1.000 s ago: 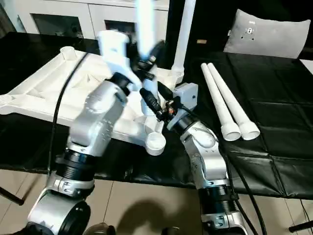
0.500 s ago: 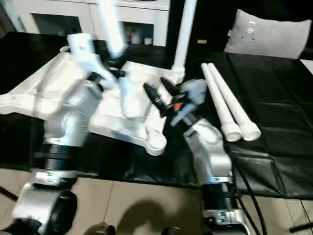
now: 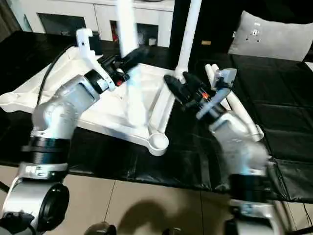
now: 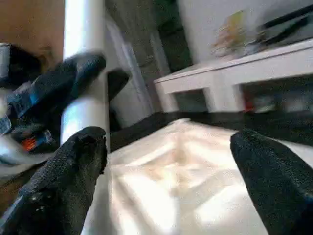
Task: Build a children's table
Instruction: Pick table leg
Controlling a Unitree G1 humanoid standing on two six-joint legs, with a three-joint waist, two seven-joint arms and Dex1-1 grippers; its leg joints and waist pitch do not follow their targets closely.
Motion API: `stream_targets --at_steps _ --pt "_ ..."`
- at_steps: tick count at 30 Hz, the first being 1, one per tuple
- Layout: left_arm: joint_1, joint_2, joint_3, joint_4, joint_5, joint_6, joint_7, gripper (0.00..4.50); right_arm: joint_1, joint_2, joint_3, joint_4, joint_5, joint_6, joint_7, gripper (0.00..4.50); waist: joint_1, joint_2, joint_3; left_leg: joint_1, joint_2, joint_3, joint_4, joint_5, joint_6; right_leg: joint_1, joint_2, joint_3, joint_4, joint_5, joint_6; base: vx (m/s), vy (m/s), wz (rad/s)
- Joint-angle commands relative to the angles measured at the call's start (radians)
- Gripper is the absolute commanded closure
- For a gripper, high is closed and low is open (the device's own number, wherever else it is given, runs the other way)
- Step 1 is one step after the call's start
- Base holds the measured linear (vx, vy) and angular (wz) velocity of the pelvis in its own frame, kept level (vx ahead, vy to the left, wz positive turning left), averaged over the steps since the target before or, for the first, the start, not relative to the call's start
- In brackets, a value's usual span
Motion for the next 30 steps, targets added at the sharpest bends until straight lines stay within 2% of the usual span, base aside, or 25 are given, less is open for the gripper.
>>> stream_targets --at_steps 1,6,11,18,19,20,21,25,30 --pt "-0.028 0.011 0.015 -0.063 -0.092 0.057 -0.071 2.65 -0.003 -0.039 0.028 -0.050 0.049 0.068 0.066 0.00 0.005 -0.011 -0.079 0.012 0.026 -0.002 -0.059 -0.113 0.059 0.068 -0.073 0.041 -0.065 -0.175 -0.202 0.000 0.000 0.00" --pt "-0.022 0.025 0.016 -0.119 -0.179 0.109 -0.171 2.65 0.009 -0.081 0.038 -0.096 0.119 0.153 0.160 0.00 0.006 -0.011 -0.076 0.015 0.029 -0.003 -0.061 -0.136 0.047 0.064 -0.074 0.041 -0.074 -0.250 -0.179 0.000 0.000 0.00" --pt "-0.016 0.054 -0.028 -0.157 -0.197 0.138 -0.255 2.65 0.006 -0.135 0.076 -0.134 0.157 0.210 0.266 0.00 0.008 -0.012 -0.077 0.014 0.029 -0.004 -0.061 -0.133 0.036 0.065 -0.073 0.041 -0.075 -0.273 -0.154 0.000 0.000 0.00" --pt "-0.004 0.087 -0.125 -0.183 -0.155 0.136 -0.353 2.65 -0.015 -0.167 0.140 -0.149 0.139 0.229 0.347 0.00 0.008 -0.009 -0.077 0.013 0.030 -0.004 -0.061 -0.122 0.033 0.065 -0.073 0.042 -0.071 -0.241 -0.166 0.000 0.000 0.00" --pt "-0.004 0.086 -0.138 -0.184 -0.148 0.126 -0.374 2.65 -0.021 -0.178 0.167 -0.144 0.120 0.219 0.379 0.00 0.009 -0.005 -0.078 0.013 0.030 -0.005 -0.061 -0.124 0.031 0.065 -0.074 0.041 -0.071 -0.243 -0.165 0.000 0.000 0.00" --pt "-0.004 0.086 -0.141 -0.185 -0.147 0.124 -0.378 2.65 -0.022 -0.180 0.172 -0.143 0.117 0.217 0.385 0.00 0.009 -0.009 -0.078 0.013 0.029 -0.004 -0.060 -0.127 0.029 0.067 -0.073 0.042 -0.073 -0.249 -0.160 0.000 0.000 0.00" --pt "-0.002 0.088 -0.157 -0.190 -0.140 0.112 -0.401 2.65 -0.027 -0.191 0.195 -0.137 0.101 0.206 0.417 0.00 0.009 -0.009 -0.077 0.013 0.029 -0.005 -0.061 -0.129 0.027 0.067 -0.074 0.042 -0.074 -0.257 -0.160 0.000 0.000 0.00" --pt "0.006 0.097 -0.184 -0.203 -0.139 0.103 -0.444 2.65 -0.038 -0.203 0.222 -0.132 0.085 0.193 0.468 0.00 0.009 -0.011 -0.079 0.013 0.031 -0.005 -0.060 -0.125 0.029 0.067 -0.074 0.042 -0.071 -0.249 -0.164 0.000 0.000 0.00" --pt "0.005 0.095 -0.198 -0.204 -0.142 0.103 -0.461 2.65 -0.052 -0.215 0.245 -0.128 0.086 0.190 0.525 0.49 0.011 -0.010 -0.082 0.012 0.031 -0.004 -0.057 -0.113 0.040 0.068 -0.074 0.042 -0.066 -0.213 -0.181 0.000 0.000 0.00"
